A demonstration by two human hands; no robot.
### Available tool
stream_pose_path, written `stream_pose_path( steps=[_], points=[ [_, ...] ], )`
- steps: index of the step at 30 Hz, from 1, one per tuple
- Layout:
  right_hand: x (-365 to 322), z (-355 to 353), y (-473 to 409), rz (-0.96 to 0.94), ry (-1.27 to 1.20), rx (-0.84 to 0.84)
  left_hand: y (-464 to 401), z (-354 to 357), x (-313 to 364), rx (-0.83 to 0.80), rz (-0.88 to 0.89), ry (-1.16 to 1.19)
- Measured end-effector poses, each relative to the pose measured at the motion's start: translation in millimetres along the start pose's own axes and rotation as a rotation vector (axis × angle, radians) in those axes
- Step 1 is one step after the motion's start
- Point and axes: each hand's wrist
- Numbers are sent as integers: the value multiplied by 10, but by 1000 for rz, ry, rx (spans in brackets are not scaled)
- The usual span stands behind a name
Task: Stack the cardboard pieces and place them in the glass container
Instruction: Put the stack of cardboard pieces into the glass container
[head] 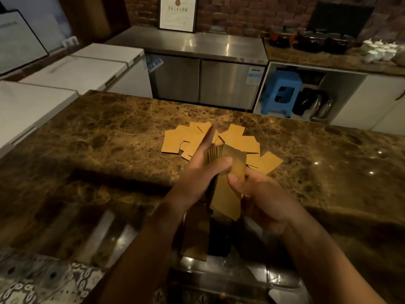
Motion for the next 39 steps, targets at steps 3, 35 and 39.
stream_pose_path(
  steps=[3,35,39],
  points=[
    [163,-63,49,73,64,-32,105,-188,-70,164,-31,-191],
    [205,170,-118,229,731,16,29,-672,-446,245,-339,-36],
    [-532,-328,-449,63,605,44,-671,-422,-130,212,-206,-311]
  ],
)
Point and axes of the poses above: each hand's wrist, its own y-axis away from the middle knuckle, its own z-axis out of the palm, x = y × z, and after that the axes turned 5 degrees about -z, right-handed
